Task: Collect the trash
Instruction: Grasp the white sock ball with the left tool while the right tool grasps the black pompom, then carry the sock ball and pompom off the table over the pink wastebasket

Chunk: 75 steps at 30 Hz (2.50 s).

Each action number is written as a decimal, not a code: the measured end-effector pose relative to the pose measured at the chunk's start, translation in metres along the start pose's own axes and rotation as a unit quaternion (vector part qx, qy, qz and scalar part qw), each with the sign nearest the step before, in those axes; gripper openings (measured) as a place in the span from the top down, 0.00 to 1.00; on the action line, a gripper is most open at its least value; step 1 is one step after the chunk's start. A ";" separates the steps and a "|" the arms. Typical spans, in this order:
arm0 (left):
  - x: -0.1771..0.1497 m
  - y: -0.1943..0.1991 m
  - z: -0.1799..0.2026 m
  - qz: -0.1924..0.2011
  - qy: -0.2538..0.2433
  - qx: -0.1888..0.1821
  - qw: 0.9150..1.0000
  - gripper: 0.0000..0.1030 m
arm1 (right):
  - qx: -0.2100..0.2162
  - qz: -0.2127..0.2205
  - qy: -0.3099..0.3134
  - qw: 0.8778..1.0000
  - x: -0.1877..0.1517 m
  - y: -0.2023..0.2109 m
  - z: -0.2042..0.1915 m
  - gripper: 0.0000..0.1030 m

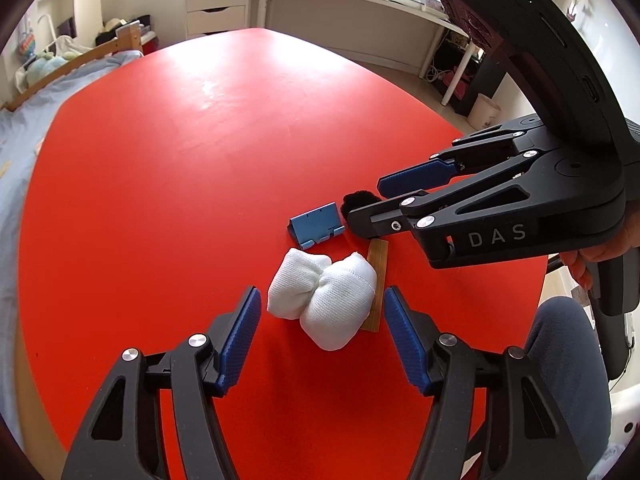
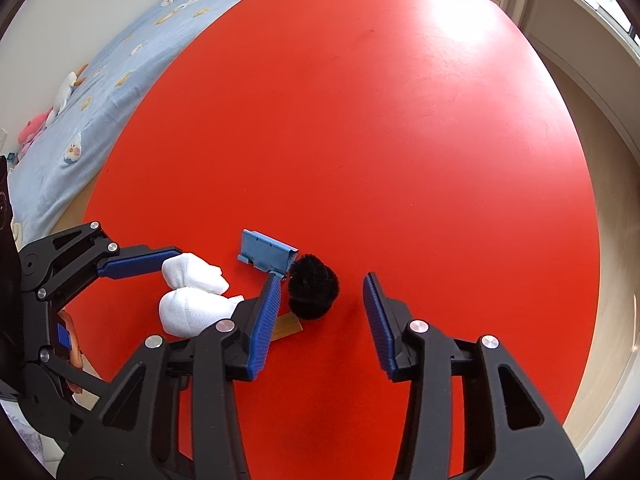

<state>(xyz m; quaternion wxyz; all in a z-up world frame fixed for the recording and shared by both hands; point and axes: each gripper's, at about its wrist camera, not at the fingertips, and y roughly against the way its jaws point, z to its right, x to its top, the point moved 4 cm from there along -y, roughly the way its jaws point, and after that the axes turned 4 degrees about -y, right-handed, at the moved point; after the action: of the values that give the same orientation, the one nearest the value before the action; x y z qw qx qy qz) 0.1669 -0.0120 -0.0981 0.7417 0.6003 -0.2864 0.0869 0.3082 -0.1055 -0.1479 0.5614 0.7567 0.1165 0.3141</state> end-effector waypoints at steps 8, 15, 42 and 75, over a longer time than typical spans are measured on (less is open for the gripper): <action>0.005 0.002 -0.005 -0.001 0.004 0.007 1.000 0.60 | 0.002 0.005 0.011 1.000 -0.001 0.001 -0.002 0.80; 0.006 0.008 -0.008 0.002 0.009 0.015 1.000 0.61 | 0.001 0.018 0.009 1.000 0.000 0.007 -0.003 0.80; -0.030 0.104 0.027 0.086 0.022 0.072 0.993 0.61 | 0.019 0.164 0.067 0.984 -0.103 0.131 -0.025 0.80; -0.134 0.104 0.114 0.066 0.024 0.009 0.997 0.61 | 0.064 0.151 0.064 0.984 -0.252 0.122 -0.054 0.80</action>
<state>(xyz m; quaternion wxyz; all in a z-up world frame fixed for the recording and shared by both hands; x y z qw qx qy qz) -0.0291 -0.0624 -0.0686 0.7358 0.5844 -0.3063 0.1525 0.0583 -0.2385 -0.1133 0.4495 0.7780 0.0567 0.4353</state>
